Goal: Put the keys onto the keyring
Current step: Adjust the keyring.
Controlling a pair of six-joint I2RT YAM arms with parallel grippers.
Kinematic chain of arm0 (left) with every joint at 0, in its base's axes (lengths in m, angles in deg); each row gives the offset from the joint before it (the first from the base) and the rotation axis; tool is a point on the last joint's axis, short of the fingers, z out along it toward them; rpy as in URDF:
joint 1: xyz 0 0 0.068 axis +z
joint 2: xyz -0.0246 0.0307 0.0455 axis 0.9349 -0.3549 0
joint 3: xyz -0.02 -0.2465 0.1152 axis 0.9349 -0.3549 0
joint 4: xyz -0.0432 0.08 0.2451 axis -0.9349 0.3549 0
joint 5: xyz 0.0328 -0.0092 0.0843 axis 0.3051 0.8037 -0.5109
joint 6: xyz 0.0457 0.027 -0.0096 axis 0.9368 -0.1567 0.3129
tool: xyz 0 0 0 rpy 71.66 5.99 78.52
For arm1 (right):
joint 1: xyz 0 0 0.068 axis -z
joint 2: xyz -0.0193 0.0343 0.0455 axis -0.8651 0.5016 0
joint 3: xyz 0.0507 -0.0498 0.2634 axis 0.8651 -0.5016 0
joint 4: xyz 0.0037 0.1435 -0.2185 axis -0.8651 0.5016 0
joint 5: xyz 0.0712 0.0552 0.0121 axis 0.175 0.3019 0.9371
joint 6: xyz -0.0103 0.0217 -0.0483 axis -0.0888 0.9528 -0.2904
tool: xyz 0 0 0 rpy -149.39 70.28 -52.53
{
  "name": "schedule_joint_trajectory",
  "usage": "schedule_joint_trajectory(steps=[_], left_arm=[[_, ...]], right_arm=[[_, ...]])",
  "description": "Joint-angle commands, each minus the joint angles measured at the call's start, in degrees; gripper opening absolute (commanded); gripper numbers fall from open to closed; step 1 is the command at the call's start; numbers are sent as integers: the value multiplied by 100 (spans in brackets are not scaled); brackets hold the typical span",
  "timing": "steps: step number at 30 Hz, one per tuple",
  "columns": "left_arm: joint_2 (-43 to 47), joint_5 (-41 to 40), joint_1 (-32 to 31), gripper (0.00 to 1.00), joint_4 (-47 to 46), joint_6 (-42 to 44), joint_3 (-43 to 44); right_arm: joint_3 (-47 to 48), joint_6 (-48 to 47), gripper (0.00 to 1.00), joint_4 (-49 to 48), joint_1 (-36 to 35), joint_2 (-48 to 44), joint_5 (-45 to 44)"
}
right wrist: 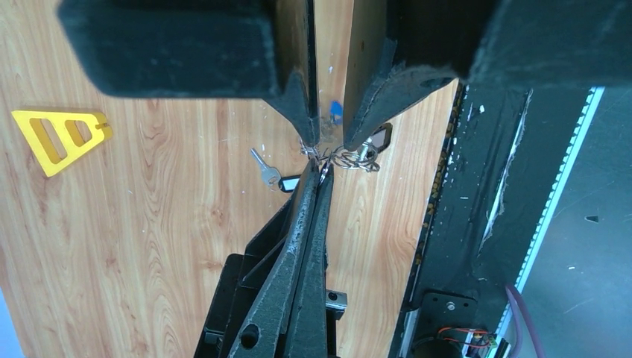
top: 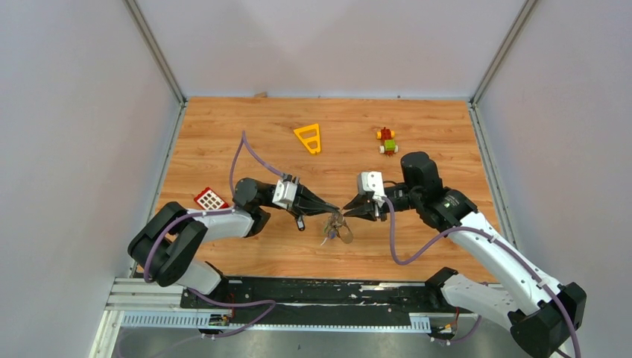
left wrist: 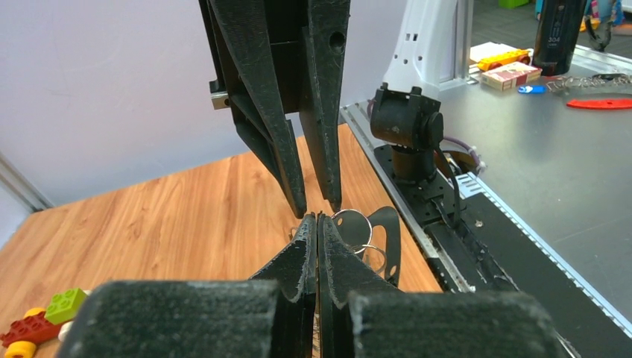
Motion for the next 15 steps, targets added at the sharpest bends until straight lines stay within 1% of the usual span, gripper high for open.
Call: schedule_joint_trajectory(steps=[1, 15], left_arm=[[142, -232, 10, 0, -324, -62, 215], [80, -231, -8, 0, -364, -241, 221]], right_arm=[[-55, -57, 19, -356, -65, 17, -79], [-37, 39, 15, -484, -163, 128, -258]])
